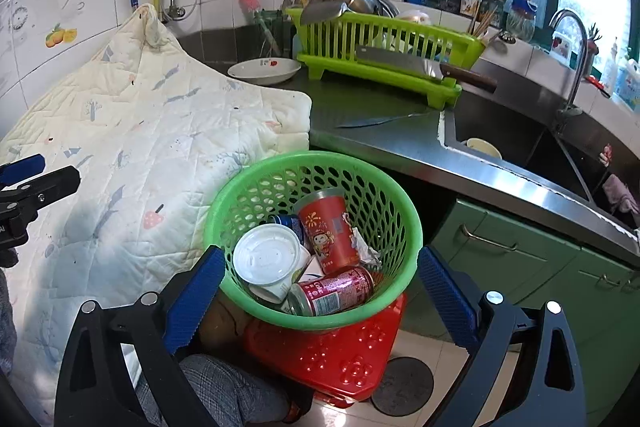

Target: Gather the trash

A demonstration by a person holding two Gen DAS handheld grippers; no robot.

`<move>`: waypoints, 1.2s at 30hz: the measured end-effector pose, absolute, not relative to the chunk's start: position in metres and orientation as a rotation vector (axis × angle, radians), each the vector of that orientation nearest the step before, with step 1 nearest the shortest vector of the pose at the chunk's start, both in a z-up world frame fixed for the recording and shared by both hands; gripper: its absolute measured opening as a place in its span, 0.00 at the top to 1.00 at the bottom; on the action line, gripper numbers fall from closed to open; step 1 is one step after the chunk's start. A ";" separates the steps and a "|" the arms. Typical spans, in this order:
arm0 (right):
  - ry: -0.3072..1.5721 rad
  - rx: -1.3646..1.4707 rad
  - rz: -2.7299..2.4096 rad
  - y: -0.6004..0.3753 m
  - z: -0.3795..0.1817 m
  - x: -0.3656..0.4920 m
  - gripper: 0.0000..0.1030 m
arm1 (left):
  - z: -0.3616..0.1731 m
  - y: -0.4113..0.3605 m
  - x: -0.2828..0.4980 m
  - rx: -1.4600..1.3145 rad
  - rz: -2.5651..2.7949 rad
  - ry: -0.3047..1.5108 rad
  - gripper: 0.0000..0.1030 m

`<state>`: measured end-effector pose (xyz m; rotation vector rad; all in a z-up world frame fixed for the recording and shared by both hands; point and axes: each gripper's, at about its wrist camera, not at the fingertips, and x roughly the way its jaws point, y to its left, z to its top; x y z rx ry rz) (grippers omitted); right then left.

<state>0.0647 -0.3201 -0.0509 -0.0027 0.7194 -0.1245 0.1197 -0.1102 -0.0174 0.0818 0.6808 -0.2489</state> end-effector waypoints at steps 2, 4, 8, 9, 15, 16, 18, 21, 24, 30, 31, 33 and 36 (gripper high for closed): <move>0.711 -0.014 -0.126 -0.316 -0.048 0.062 0.09 | -0.015 -0.104 0.115 0.085 -0.229 0.666 0.05; 0.701 -0.024 -0.124 -0.311 -0.044 0.059 0.09 | -0.012 -0.098 0.111 0.085 -0.210 0.651 0.05; 0.685 -0.036 -0.125 -0.303 -0.039 0.053 0.09 | -0.009 -0.083 0.100 0.078 -0.174 0.616 0.05; 0.681 -0.035 -0.125 -0.302 -0.038 0.052 0.09 | -0.008 -0.081 0.098 0.081 -0.163 0.610 0.05; 0.664 0.013 -0.105 -0.295 -0.032 0.044 0.09 | -0.007 -0.059 0.085 0.048 -0.120 0.591 0.05; 0.659 0.019 -0.103 -0.294 -0.031 0.042 0.09 | -0.007 -0.056 0.084 0.043 -0.116 0.589 0.05; 0.651 0.023 -0.095 -0.290 -0.028 0.040 0.09 | -0.006 -0.051 0.081 0.036 -0.106 0.582 0.05; 0.633 0.015 -0.090 -0.283 -0.023 0.037 0.09 | -0.005 -0.045 0.076 0.029 -0.092 0.573 0.05; 0.622 0.010 -0.082 -0.277 -0.020 0.034 0.09 | -0.003 -0.041 0.071 0.014 -0.095 0.568 0.05; 0.611 0.020 -0.070 -0.270 -0.019 0.030 0.09 | -0.001 -0.038 0.063 0.020 -0.095 0.546 0.05; 0.607 0.025 -0.067 -0.269 -0.018 0.029 0.09 | -0.001 -0.037 0.061 0.015 -0.093 0.542 0.05; 0.596 0.034 -0.055 -0.267 -0.017 0.027 0.09 | -0.001 -0.036 0.058 0.005 -0.093 0.537 0.05; 0.587 0.019 -0.051 -0.264 -0.016 0.025 0.09 | 0.000 -0.034 0.054 0.006 -0.085 0.523 0.05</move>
